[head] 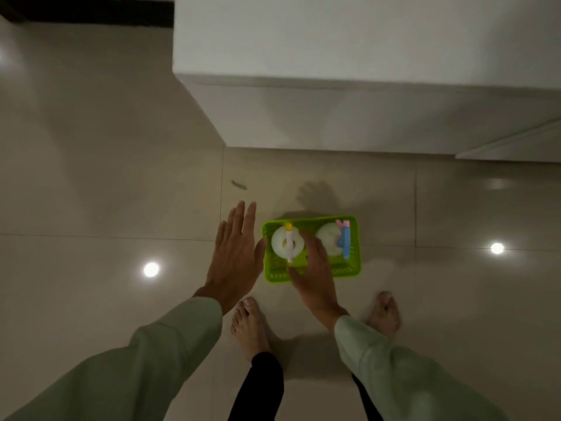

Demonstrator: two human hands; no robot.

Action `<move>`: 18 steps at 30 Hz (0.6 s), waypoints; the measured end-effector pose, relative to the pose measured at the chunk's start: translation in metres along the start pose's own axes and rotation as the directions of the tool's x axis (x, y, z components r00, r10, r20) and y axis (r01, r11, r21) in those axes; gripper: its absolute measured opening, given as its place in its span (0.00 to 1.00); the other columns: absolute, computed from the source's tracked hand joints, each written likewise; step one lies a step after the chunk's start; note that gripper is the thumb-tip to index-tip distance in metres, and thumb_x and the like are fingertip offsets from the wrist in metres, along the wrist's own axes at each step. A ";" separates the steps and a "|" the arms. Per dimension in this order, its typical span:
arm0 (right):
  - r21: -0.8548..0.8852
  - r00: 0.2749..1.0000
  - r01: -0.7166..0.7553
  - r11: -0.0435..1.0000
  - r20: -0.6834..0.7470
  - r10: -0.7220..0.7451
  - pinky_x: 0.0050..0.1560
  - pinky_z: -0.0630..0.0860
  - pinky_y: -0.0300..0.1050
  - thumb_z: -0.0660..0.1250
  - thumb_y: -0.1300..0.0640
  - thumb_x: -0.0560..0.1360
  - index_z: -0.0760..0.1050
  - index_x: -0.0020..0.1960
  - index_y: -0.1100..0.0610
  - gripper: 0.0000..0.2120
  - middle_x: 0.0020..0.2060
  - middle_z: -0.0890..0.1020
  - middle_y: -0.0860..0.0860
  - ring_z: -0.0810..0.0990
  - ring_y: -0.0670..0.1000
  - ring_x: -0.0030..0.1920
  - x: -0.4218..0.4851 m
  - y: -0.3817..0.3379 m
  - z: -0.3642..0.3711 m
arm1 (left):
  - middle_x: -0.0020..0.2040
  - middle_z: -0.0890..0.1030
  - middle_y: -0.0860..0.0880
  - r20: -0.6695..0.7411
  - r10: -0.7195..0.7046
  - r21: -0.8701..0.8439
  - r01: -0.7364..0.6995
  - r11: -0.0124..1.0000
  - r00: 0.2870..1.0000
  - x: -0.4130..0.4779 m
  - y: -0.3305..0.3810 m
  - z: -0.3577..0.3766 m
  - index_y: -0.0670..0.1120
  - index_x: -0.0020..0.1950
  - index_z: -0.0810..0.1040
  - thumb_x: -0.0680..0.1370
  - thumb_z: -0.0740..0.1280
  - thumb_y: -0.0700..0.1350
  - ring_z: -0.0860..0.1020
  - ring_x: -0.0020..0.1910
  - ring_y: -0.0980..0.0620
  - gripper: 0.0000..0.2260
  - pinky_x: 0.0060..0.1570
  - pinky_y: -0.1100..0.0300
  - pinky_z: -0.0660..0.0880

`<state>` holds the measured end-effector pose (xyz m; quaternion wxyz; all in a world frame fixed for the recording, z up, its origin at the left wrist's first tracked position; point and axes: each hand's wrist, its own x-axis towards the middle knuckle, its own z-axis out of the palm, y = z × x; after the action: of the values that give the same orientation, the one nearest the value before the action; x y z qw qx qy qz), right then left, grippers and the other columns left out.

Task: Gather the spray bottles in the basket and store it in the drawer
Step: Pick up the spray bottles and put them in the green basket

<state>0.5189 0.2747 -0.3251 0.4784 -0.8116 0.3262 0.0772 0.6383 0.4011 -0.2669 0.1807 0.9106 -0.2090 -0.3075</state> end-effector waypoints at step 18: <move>0.130 0.852 0.421 0.898 -0.396 -0.342 0.58 0.78 0.49 0.71 0.59 0.75 0.71 0.70 0.49 0.25 0.68 0.73 0.45 0.74 0.49 0.67 0.060 -0.204 -0.297 | 0.82 0.48 0.51 -0.368 0.193 -0.062 -0.231 0.971 0.910 0.018 0.223 -0.201 0.51 0.81 0.48 0.84 0.56 0.53 0.48 0.81 0.55 0.29 0.79 0.48 0.54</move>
<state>0.6329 0.0686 -0.0456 0.4992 -0.8047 0.2466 -0.2062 0.7187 0.2438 -0.0240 0.2954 0.9126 -0.2536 -0.1249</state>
